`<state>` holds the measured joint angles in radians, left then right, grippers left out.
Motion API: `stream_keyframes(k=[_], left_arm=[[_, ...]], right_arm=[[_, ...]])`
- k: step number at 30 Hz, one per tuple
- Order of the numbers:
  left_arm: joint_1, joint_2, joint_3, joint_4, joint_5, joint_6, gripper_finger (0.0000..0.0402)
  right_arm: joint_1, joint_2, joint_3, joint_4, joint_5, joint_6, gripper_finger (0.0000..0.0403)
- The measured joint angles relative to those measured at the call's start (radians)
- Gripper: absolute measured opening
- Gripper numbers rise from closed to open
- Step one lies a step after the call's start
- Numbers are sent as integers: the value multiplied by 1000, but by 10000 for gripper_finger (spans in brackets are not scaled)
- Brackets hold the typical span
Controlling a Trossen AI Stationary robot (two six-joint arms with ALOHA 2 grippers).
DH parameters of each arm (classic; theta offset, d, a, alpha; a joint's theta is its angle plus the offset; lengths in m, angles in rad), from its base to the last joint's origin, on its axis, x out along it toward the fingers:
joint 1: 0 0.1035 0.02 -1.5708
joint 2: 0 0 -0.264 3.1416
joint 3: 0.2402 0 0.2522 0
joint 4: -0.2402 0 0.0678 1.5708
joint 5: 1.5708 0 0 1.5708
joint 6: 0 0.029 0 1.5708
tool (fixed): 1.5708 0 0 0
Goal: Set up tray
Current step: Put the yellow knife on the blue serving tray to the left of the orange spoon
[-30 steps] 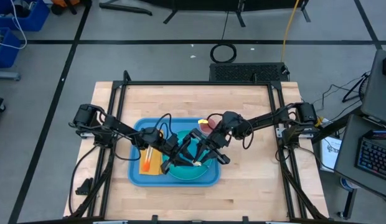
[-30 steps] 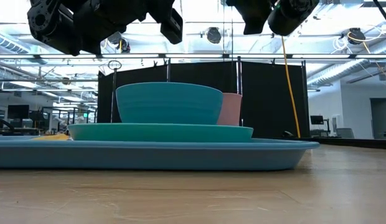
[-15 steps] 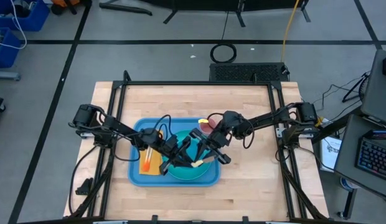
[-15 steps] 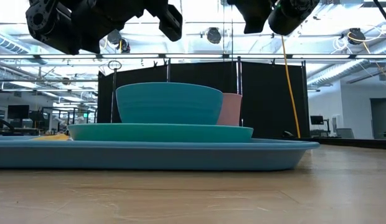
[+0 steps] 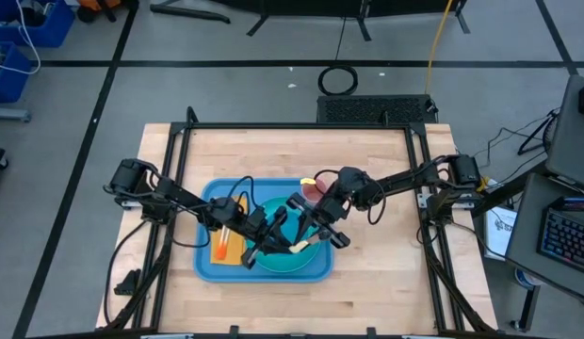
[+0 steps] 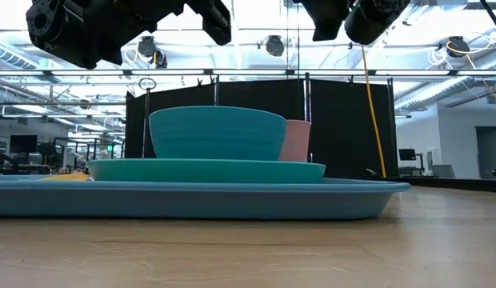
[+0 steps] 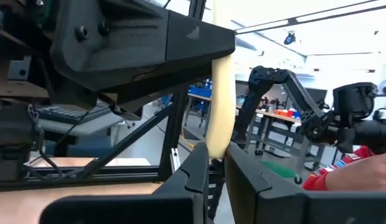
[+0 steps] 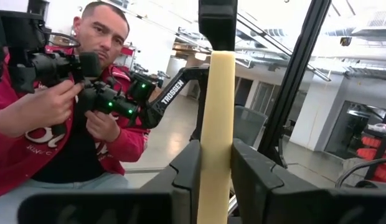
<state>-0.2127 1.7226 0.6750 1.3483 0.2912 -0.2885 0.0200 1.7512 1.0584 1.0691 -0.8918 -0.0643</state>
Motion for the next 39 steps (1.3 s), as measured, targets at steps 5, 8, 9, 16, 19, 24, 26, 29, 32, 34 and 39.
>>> stream_keyframes(k=[5, 8, 9, 16, 19, 24, 26, 29, 32, 34, 39], left_arm=[[-3, 0, -5, 6, -52, 19, 33], [-8, 0, -16, 15, -109, 23, 33], [-10, 0, -18, 16, -134, 15, 31], [-28, -1, -21, 16, -170, 10, 2], [-36, -1, -22, 15, -174, 27, 2], [-33, -1, -22, 9, -169, 14, 2], [-33, -1, -23, 8, -181, 14, 2], [-34, -1, -23, 5, -187, 17, 2], [-37, -1, -23, -15, -189, 6, 1], [-37, -1, -24, 11, -189, -37, 1], [-39, -1, -23, 112, -174, -94, 1]], right_arm=[[-1, 0, 0, 0, 6, 0, 87], [-1, 3, -1, 0, 13, 10, 97], [-1, 5, -2, 1, 19, 23, 100], [-1, 4, -3, 11, 3, 57, 105], [-1, 4, -3, 16, 6, 64, 99], [-1, 4, -3, 6, 2, 105, 25], [-5, 4, -3, -5, 0, 103, 9], [-5, 4, -3, -20, 0, 114, 4], [-5, 3, -3, -50, 2, 109, 2], [-6, 3, -3, -54, 8, 142, 1], [-13, -1, -2, -43, 212, 209, 1]])
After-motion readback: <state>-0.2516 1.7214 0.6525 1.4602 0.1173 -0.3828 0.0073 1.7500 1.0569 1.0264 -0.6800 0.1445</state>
